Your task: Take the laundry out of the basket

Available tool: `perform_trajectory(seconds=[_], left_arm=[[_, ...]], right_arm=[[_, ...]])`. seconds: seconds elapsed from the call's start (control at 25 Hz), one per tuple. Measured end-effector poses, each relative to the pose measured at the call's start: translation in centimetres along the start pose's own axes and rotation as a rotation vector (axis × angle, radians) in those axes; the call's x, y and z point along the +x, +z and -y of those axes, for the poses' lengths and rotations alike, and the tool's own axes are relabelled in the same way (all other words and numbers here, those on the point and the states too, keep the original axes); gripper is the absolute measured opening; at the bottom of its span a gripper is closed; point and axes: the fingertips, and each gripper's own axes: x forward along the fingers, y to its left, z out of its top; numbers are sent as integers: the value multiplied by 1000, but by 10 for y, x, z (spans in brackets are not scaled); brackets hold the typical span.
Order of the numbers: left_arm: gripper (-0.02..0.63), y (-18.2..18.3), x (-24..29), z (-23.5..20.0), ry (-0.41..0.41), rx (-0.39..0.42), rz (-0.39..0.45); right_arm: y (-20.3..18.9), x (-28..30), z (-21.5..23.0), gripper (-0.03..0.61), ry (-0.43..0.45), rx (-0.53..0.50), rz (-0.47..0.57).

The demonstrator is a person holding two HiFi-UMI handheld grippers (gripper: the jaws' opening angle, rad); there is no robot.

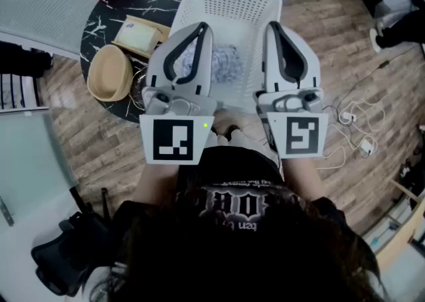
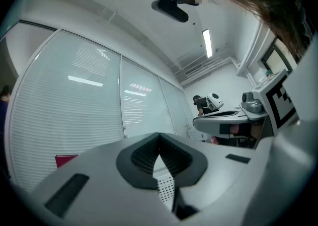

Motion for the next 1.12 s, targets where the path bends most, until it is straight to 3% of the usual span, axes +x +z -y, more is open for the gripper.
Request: perform_trajectory(seconds=[0.72, 0.88, 1.0, 1.12], left_arm=[[2, 0, 8, 9, -35, 8, -1], [24, -12, 19, 24, -184, -57, -57], [49, -20, 24, 31, -290, -22, -93], [46, -20, 27, 32, -322, 20, -110]], right_arm=[[3, -1, 7, 28, 14, 22, 7], [1, -1, 11, 29, 33, 20, -16], [2, -3, 19, 29, 33, 14, -11], [2, -7, 26, 29, 33, 35, -8]])
